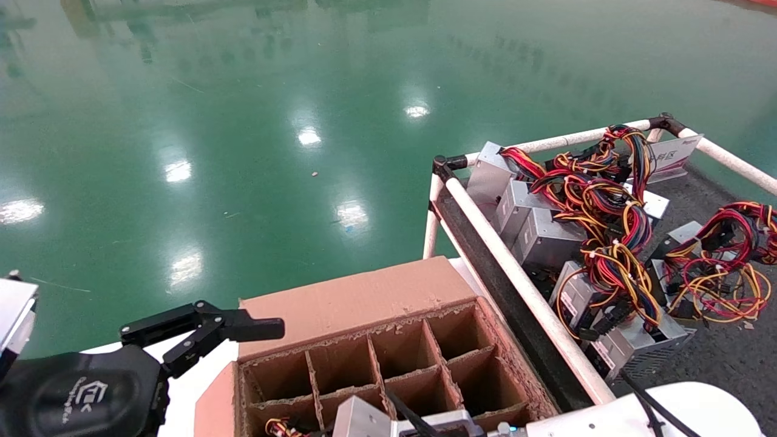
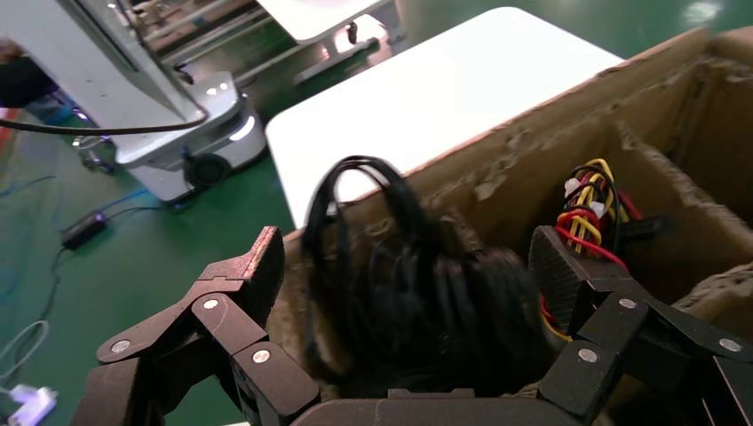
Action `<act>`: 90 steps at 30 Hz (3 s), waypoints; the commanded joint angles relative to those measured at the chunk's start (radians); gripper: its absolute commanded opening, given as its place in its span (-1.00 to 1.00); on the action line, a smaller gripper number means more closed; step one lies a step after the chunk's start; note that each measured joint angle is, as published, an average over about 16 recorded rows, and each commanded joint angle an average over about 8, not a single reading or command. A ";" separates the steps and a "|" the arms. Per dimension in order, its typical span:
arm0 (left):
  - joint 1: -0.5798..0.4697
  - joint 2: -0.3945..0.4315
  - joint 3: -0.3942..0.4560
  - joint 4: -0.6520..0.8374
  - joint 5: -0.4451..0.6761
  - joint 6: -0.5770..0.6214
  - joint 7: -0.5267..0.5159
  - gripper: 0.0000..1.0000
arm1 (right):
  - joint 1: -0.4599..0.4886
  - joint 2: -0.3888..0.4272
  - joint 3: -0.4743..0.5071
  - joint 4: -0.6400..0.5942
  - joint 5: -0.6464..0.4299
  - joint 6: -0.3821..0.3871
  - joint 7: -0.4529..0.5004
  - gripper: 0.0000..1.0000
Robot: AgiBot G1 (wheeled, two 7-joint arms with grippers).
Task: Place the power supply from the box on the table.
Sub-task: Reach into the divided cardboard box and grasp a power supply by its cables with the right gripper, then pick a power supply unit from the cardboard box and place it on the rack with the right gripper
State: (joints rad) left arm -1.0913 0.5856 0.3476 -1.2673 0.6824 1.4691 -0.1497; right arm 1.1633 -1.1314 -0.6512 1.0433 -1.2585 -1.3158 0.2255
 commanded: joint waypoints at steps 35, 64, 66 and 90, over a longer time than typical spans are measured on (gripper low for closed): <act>0.000 0.000 0.001 0.000 0.000 0.000 0.000 1.00 | -0.008 -0.009 -0.010 -0.034 -0.024 0.024 0.004 -1.00; 0.000 0.000 0.001 0.000 -0.001 0.000 0.000 1.00 | 0.014 0.077 0.069 0.099 0.114 0.008 0.160 -1.00; 0.000 0.000 0.001 0.000 -0.001 0.000 0.000 1.00 | 0.020 0.093 0.080 0.124 0.140 0.002 0.202 -1.00; 0.000 0.000 0.001 0.000 -0.001 -0.001 0.001 1.00 | 0.042 0.284 0.205 0.289 0.325 -0.003 0.418 -1.00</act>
State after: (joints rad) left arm -1.0916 0.5851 0.3489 -1.2673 0.6815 1.4685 -0.1491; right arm 1.2058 -0.8484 -0.4462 1.3333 -0.9313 -1.3201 0.6448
